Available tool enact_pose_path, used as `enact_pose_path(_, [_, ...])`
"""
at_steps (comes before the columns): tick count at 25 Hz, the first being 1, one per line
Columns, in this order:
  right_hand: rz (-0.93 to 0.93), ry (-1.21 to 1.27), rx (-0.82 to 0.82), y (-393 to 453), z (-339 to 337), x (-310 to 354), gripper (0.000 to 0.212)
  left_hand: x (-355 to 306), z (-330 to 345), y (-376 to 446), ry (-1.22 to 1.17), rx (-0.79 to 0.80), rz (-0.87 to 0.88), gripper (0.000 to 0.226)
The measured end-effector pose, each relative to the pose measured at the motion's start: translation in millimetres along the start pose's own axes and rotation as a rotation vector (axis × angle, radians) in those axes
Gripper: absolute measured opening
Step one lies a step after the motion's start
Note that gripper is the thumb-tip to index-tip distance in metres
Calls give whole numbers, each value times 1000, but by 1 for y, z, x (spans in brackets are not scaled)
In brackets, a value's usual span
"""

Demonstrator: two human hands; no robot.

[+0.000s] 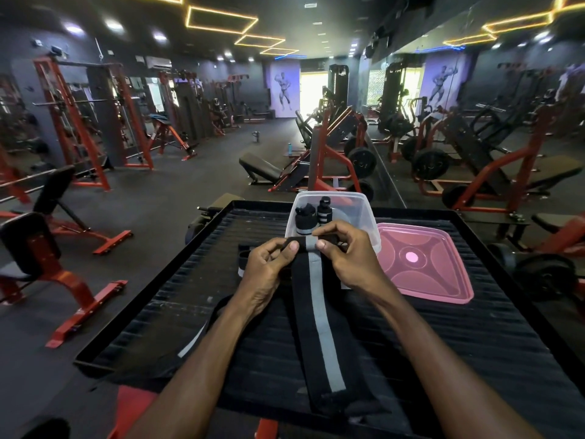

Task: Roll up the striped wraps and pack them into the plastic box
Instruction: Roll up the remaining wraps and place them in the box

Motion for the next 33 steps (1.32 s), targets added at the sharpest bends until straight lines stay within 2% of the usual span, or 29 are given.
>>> enact_pose_path(4, [65,7,52,1,-2,-4,15,-2,-5,2,117,-76,48,9])
enact_pose_path(6, [95,-45,89,2,-2,-6,10,-2,-5,2,180,-93,79,16])
enact_pose_path(9, [33,-115,53,2,-4,-5,14,2,-3,2,128,-37,49,13])
enact_pose_path(11, [-6,-103,41,-1,-4,-2,18,4,-1,2,86,24,4,23])
enact_pose_path(12, [-14,-87,45,-2,-3,-2,19,4,0,1,116,25,6,27])
enact_pose_path(14, [-11,-43,62,-2,-1,-2,21,3,-1,1,179,-21,54,19])
enact_pose_path(19, [48,-67,133,1,0,-11,2,-1,-2,1,284,-19,139,21])
enact_pose_path(24, [4,-25,112,0,-3,-10,19,4,1,1,89,-31,-15,16])
enact_pose_path(28, [70,41,135,-1,-1,-12,18,-1,-3,1,292,-72,97,12])
enact_pose_path(31, [94,-5,122,-2,-3,-10,10,-4,1,0,307,-37,125,18])
enact_pose_path(33, [59,-53,110,-2,-3,-9,13,-1,2,0,217,-22,71,18])
Point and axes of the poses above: each hand's wrist, its own y-axis towards the middle knuckle, its own z-axis out of the palm, x = y × z, the point moved 3 cm from there along y, towards the middle knuckle, and after that the axes turned 2 degrees about -z, right-handed, at the moved point
